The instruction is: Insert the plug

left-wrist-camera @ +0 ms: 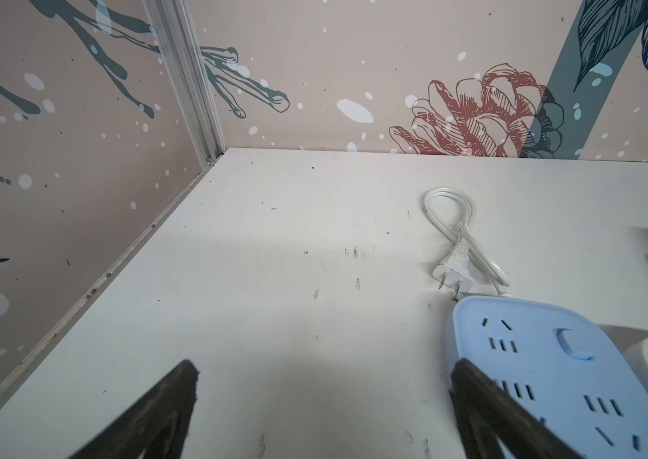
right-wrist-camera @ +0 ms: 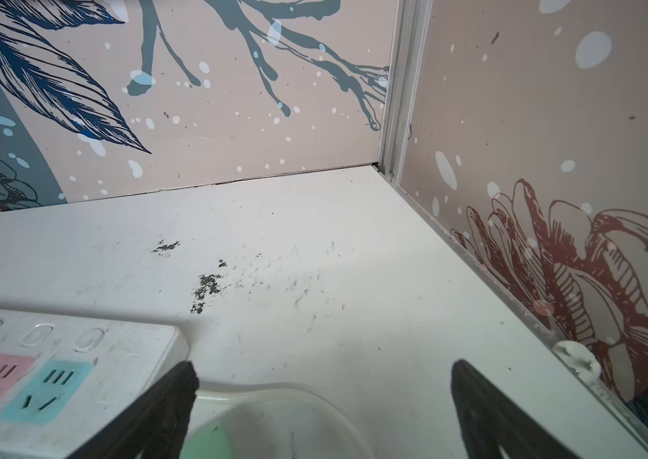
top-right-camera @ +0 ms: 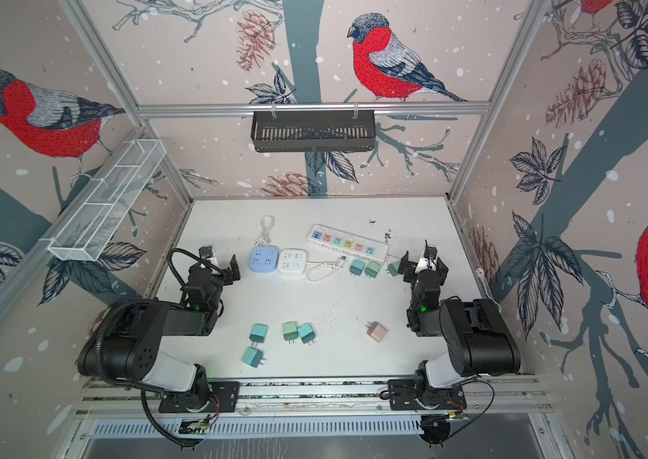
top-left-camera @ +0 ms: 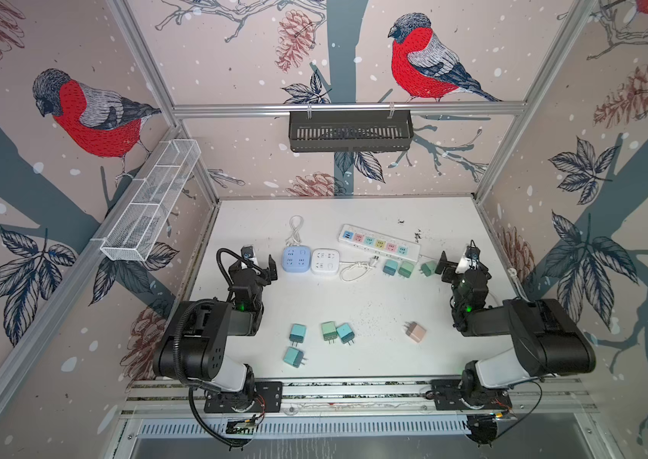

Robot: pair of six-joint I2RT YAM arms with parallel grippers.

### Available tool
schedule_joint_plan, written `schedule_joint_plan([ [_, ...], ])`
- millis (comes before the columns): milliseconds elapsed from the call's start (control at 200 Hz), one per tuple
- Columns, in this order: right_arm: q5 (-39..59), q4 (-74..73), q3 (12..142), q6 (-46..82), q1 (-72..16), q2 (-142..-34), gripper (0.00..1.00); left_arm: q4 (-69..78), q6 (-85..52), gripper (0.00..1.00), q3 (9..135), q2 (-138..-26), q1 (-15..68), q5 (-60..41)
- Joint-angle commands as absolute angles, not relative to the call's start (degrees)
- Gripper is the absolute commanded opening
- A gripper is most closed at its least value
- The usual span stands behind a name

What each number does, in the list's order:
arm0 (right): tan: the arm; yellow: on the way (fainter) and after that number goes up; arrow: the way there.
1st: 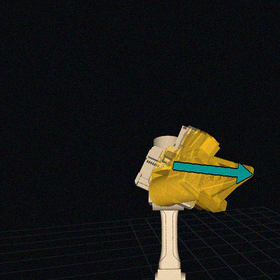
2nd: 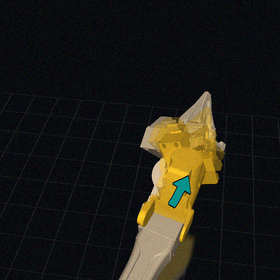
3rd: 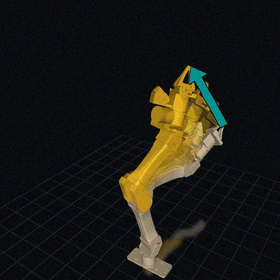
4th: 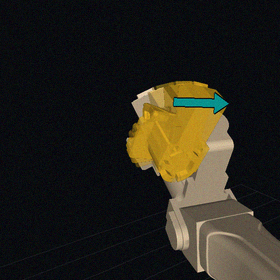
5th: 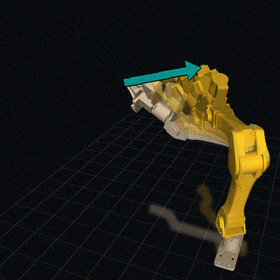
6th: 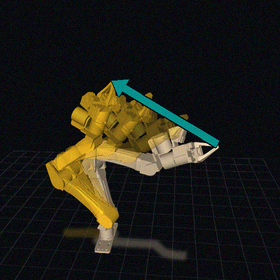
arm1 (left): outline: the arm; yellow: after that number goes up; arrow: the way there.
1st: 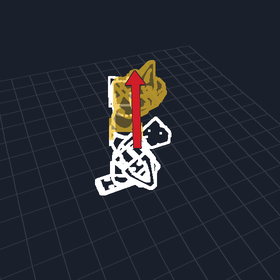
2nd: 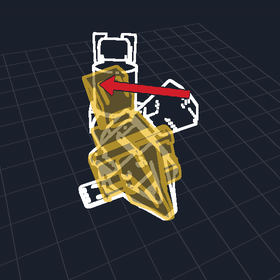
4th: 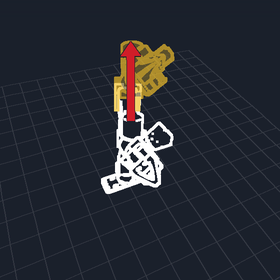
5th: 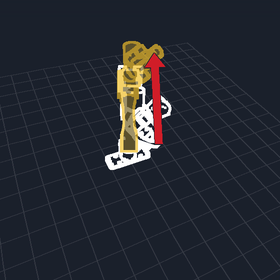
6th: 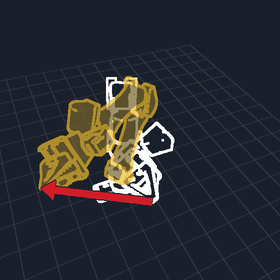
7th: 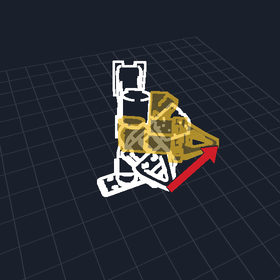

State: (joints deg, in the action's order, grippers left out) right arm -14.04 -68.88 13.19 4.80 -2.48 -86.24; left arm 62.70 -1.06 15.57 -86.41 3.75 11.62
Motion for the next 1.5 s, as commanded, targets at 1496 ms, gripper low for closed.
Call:
schedule_joint_plan([
  [1496,-44.02,-26.25,22.33,35.02,-9.51,-64.91,1.00,32.72,-19.32,0.98,18.52,-58.43,3.69,10.46],
])
